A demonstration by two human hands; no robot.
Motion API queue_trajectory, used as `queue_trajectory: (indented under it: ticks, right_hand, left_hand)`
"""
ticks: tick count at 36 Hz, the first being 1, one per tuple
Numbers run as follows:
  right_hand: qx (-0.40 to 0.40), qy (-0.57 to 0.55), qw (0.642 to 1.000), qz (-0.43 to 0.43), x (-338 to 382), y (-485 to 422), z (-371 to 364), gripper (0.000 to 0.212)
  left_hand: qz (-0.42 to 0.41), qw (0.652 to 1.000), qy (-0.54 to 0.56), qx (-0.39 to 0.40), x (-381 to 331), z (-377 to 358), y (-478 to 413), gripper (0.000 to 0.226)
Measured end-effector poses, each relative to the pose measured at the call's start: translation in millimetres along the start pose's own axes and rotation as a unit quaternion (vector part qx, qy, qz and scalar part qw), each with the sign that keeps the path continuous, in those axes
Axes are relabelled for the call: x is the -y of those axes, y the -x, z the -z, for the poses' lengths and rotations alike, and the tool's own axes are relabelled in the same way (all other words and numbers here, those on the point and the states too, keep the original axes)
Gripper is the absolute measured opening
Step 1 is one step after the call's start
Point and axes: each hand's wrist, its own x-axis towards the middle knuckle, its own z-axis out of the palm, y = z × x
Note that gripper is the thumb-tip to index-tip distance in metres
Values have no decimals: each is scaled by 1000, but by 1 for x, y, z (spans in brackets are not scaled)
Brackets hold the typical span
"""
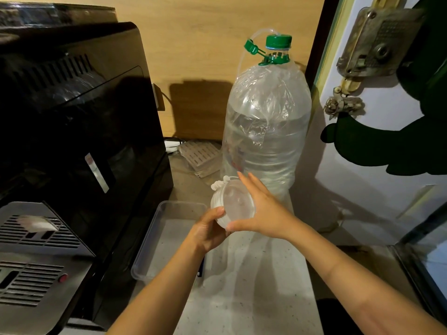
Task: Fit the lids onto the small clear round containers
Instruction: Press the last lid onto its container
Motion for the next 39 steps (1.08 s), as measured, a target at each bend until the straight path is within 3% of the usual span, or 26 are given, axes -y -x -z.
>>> queue_trajectory:
  ticks: [17, 21, 28, 31, 35, 37, 39]
  right_hand:
    - [48, -20, 999, 9, -11, -10, -10, 116]
    - [58, -23, 998, 15, -12, -17, -17, 116]
    - [92, -41, 995, 28, 1, -43, -35, 117]
    - [128, -19, 991, 44, 7, -56, -43, 115]
    - [192, -9, 980, 43, 16, -75, -58, 108]
    - [197, -47, 979, 25, 22, -85, -64, 84]
    - [198, -92, 976, 6, 27, -92, -71, 56]
  left_hand:
    - [28, 998, -60, -1, -2, 6, 2, 81]
    - [23, 998, -54, 4, -5, 12, 5, 69]
    - [-14, 990, -113, -84, -28, 27, 22, 73]
    - [-34, 965, -203, -165, -42, 32, 34, 58]
    - [-43, 890, -348, -291, -50, 40, 45, 56]
    - [-62, 856, -400, -320, -49, 48, 49, 68]
    - [-36, 798, -485, -355, -46, 58, 51, 93]
